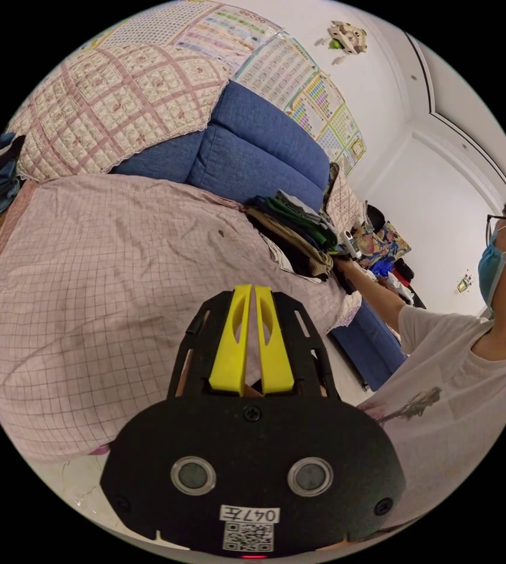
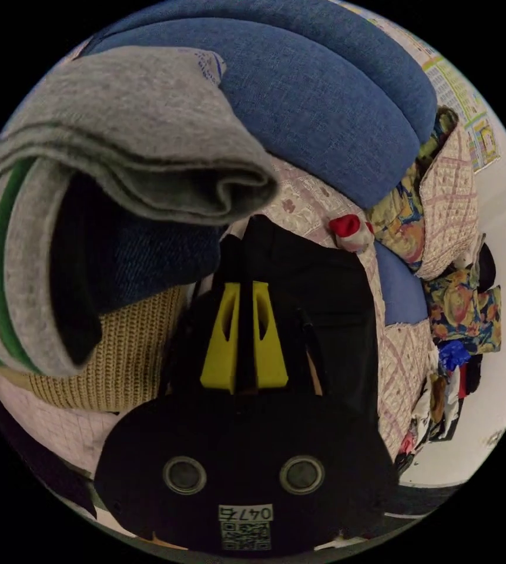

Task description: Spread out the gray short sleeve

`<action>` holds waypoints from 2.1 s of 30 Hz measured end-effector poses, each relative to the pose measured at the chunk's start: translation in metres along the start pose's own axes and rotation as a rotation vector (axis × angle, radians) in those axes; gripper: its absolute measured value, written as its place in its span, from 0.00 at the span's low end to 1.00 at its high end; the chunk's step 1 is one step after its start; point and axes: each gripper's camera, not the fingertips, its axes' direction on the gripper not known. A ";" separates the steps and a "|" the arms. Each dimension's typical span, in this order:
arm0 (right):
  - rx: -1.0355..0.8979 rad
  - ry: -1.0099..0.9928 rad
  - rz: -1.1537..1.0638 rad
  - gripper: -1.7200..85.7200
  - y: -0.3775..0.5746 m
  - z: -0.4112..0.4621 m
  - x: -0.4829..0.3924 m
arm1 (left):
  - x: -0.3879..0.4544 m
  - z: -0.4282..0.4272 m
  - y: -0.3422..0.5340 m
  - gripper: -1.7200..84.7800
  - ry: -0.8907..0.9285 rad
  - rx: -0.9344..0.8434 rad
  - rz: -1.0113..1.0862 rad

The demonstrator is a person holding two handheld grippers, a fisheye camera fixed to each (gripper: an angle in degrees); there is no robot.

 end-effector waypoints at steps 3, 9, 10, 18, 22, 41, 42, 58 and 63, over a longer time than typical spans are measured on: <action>0.143 -0.074 0.296 0.02 0.025 -0.018 0.059 | -0.018 -0.018 -0.018 0.01 -0.005 0.011 0.000; 0.373 -0.316 0.671 0.02 0.088 -0.042 0.165 | -0.071 -0.036 -0.045 0.01 0.000 0.022 -0.034; 0.410 -0.336 0.701 0.02 0.094 -0.048 0.178 | -0.082 -0.035 -0.050 0.01 0.010 0.028 -0.042; 0.434 -0.214 0.538 0.02 0.028 -0.093 0.212 | -0.133 -0.028 -0.073 0.01 0.001 0.039 -0.040; 0.386 -0.185 0.353 0.02 -0.028 -0.099 0.209 | -0.172 -0.027 -0.074 0.01 -0.030 0.055 -0.063; 0.784 -0.428 0.322 0.06 0.027 -0.406 0.321 | -0.259 0.087 -0.022 0.02 -0.203 0.086 0.189; 0.795 -0.479 0.254 0.07 0.018 -0.421 0.316 | -0.255 0.094 -0.019 0.02 -0.229 0.076 0.211; 0.336 -0.323 -0.049 0.03 -0.218 -0.623 0.232 | -0.305 0.250 0.195 0.04 -0.495 0.043 0.507; 0.506 -0.485 -0.017 0.03 -0.232 -0.729 0.274 | -0.382 0.265 0.205 0.07 -0.509 0.051 0.433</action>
